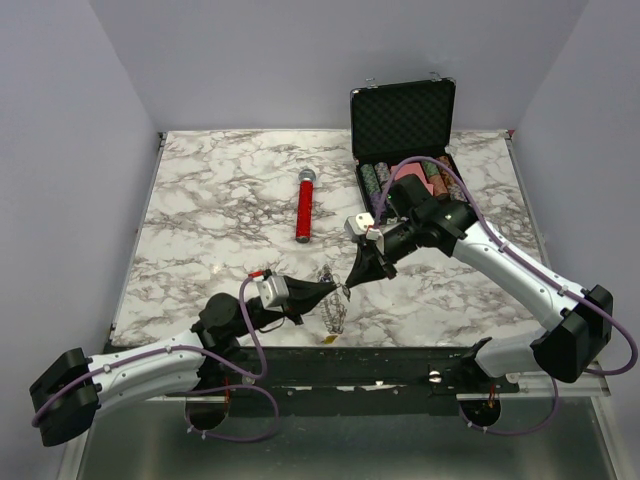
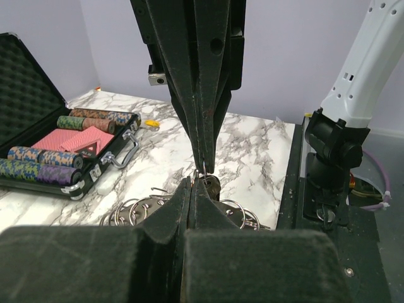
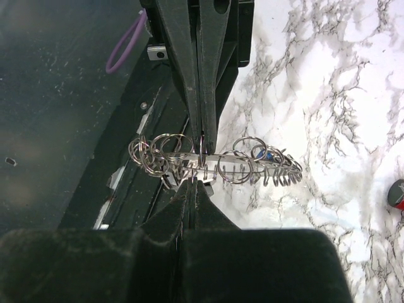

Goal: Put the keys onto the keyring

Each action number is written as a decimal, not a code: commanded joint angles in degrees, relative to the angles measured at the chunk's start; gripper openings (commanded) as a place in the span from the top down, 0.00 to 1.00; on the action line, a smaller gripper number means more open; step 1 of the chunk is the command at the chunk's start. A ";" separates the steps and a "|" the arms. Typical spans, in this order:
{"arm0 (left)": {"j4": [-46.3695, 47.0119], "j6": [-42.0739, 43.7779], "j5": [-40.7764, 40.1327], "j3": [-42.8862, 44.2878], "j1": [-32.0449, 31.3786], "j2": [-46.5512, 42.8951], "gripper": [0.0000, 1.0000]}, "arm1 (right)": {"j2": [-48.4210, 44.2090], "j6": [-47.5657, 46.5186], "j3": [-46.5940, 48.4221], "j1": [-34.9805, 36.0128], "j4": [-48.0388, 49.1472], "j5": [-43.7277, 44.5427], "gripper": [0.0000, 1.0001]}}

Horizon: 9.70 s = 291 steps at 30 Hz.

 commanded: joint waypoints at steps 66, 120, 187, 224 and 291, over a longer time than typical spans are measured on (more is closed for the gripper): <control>4.08 -2.05 0.33 -0.20 0.80 0.52 1.00 | -0.65 5.40 -1.17 -0.88 4.98 -1.04 1.00; 9.09 -0.55 16.16 -0.82 6.95 2.72 1.00 | 1.29 -9.81 2.43 -0.27 -5.66 -1.83 1.00; 9.35 -5.04 9.30 -1.43 6.95 3.16 1.00 | 0.93 -0.67 1.20 1.14 0.58 1.86 1.00; 10.93 -5.91 9.39 -1.17 6.95 4.47 1.00 | 1.55 0.47 -0.11 1.14 2.08 -0.52 1.00; -1.02 -9.16 2.53 2.52 6.95 2.19 1.00 | 0.58 4.61 -1.52 1.14 5.77 0.45 0.99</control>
